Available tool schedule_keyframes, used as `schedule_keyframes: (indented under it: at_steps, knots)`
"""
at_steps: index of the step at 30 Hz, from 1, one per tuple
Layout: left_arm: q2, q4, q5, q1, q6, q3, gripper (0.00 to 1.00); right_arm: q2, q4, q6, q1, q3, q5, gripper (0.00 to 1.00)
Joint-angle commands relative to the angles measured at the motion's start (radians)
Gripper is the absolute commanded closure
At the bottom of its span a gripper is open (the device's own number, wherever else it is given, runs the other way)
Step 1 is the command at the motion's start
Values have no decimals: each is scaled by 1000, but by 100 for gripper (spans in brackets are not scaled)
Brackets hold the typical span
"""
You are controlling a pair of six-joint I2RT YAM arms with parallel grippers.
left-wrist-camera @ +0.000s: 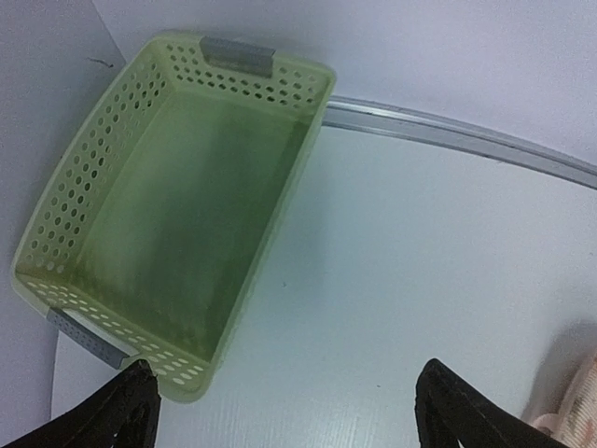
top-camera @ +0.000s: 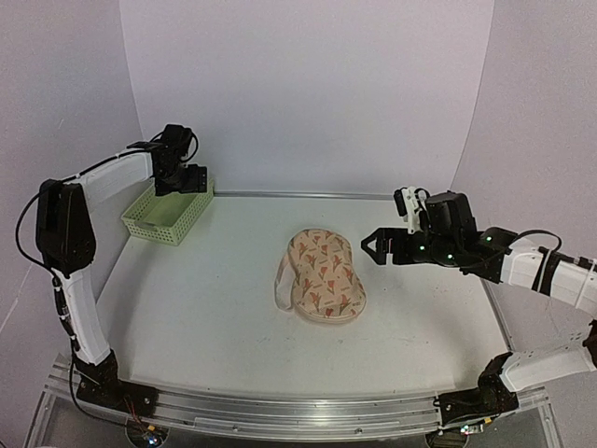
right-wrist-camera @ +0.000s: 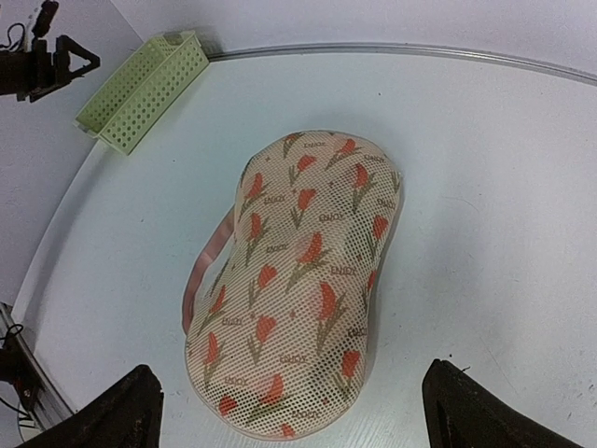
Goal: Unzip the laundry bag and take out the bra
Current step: Pick up the bin from the corner of the board.
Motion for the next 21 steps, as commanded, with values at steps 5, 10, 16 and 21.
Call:
schedule_keyframes:
  at_steps: [5, 10, 16, 21]
  knots:
    - [135, -33, -67, 60, 43, 118, 8, -7, 53, -8, 6, 31, -16, 2]
    - [226, -56, -55, 87, 61, 191, 17, -11, 66, -1, 6, 14, -23, 2]
    - [312, -65, -46, 115, 71, 263, 26, -15, 66, 1, 6, 10, -25, 2]
    - [366, -68, -1, 126, 76, 295, 33, -15, 68, 5, 6, 10, -24, 2]
